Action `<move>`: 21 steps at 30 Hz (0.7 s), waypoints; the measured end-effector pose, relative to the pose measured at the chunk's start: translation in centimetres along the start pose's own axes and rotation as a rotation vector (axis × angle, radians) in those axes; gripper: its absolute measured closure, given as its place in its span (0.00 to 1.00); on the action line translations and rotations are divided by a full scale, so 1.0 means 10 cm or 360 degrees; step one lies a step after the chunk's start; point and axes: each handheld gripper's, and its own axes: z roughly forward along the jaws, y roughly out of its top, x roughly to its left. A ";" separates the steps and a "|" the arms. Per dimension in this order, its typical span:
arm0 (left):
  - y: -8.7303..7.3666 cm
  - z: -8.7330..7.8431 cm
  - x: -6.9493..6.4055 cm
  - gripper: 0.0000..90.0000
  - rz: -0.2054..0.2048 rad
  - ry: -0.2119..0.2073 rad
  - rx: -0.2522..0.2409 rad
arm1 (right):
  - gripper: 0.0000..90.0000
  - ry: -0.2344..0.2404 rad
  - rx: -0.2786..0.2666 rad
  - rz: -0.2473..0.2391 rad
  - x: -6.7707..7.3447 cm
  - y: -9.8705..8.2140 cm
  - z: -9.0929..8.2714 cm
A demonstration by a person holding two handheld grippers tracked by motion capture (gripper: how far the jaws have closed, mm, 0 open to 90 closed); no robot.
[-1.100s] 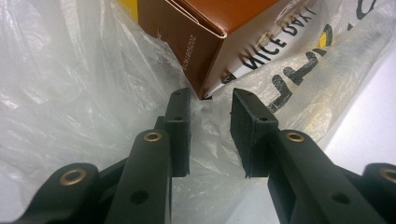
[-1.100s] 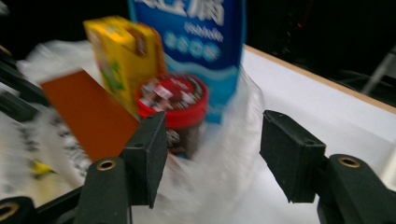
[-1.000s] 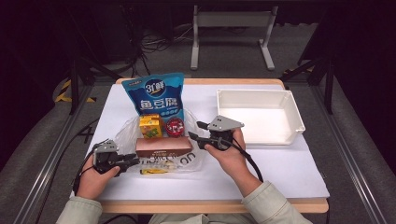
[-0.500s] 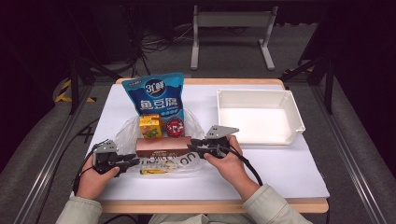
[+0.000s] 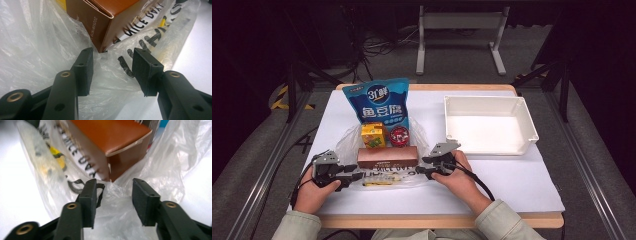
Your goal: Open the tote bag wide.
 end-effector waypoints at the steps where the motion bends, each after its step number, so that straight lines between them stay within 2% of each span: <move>1: 0.00 0.00 0.00 0.57 -0.0001 -0.0002 0.0000 | 0.68 -0.0003 0.0019 -0.0014 0.01 -0.01 -0.01; 3: 0.00 0.00 0.00 0.57 -0.0002 -0.0005 0.0000 | 0.70 -0.0004 0.0054 -0.0029 0.01 -0.04 -0.02; 10: -0.01 -0.01 0.01 0.57 -0.0010 -0.0010 -0.0005 | 0.70 0.0001 0.0083 -0.0028 -0.01 -0.11 -0.15; 11: -0.01 -0.01 0.02 0.57 -0.0017 -0.0009 -0.0007 | 0.69 0.0005 0.0078 -0.0014 -0.02 -0.13 -0.17; 12: -0.01 -0.01 0.01 0.56 -0.0027 -0.0011 -0.0012 | 0.64 0.0005 0.0082 -0.0013 -0.02 -0.14 -0.19; 14: -0.01 -0.02 0.01 0.55 0.0003 0.0009 -0.0015 | 0.56 -0.0006 0.0089 -0.0027 0.00 -0.12 -0.19; 15: -0.01 -0.02 0.01 0.53 0.0003 0.0009 -0.0015 | 0.56 -0.0006 0.0089 -0.0027 0.00 -0.12 -0.19; 18: 0.00 -0.06 0.00 0.50 0.0032 0.0017 -0.0075 | 0.47 0.0013 -0.0003 -0.0026 0.01 -0.07 -0.20; 21: 0.00 -0.13 -0.03 0.46 0.0032 0.0013 -0.0160 | 0.43 0.0010 -0.0073 -0.0034 0.01 -0.02 -0.25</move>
